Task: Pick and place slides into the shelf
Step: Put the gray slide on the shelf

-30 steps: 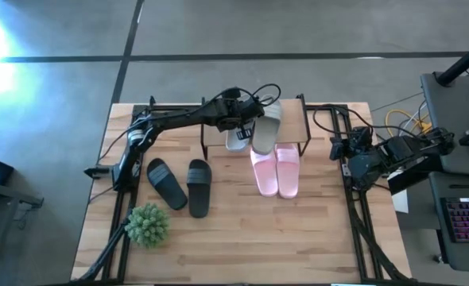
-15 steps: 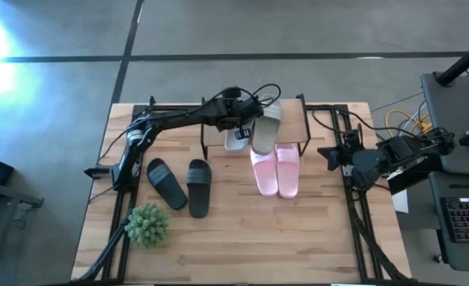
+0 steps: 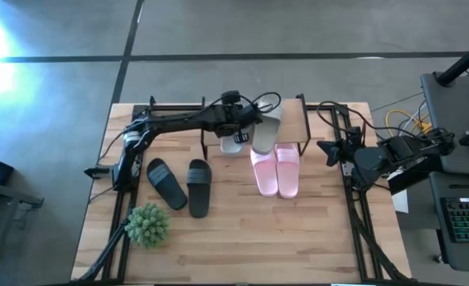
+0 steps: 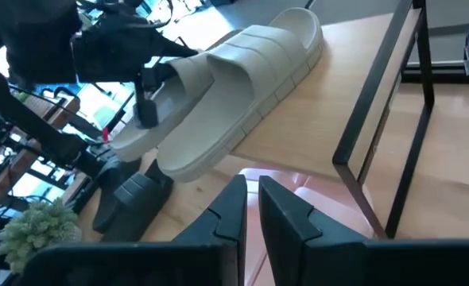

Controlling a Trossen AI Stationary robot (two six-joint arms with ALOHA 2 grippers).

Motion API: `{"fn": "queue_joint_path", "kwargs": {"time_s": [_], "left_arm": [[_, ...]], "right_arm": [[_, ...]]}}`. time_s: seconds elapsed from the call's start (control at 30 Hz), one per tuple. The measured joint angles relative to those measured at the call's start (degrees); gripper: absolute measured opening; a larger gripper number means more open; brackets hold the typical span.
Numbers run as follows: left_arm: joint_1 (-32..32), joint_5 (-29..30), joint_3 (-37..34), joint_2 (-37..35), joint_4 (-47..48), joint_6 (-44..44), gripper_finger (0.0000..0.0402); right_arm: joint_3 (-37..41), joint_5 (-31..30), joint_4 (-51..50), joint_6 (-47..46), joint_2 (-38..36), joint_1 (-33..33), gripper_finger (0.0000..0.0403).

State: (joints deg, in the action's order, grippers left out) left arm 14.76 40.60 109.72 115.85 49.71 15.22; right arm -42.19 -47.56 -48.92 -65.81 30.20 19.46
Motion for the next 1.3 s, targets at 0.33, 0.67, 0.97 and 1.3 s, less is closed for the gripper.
{"fn": "queue_joint_path", "kwargs": {"time_s": [0.33,0.67,0.97,1.3], "left_arm": [[0.2,3.7,-0.1,0.0,0.2,-8.8,0.0048],[0.3,-3.6,-0.6,-0.1,1.1,-8.9,0.0048],[0.3,-7.4,-0.5,-0.4,1.0,-11.8,0.0082],[-0.8,-6.1,-0.5,-1.2,3.5,-10.9,0.0141]], "right_arm": [[0.0,0.1,-0.1,-1.1,0.8,0.0,0.0028],[0.1,0.3,-0.1,-1.2,0.7,0.0,0.0028],[0.4,1.3,-0.1,-1.2,0.9,0.0,0.0028],[0.5,1.5,-0.6,-1.2,1.0,0.0,0.0028]]}}
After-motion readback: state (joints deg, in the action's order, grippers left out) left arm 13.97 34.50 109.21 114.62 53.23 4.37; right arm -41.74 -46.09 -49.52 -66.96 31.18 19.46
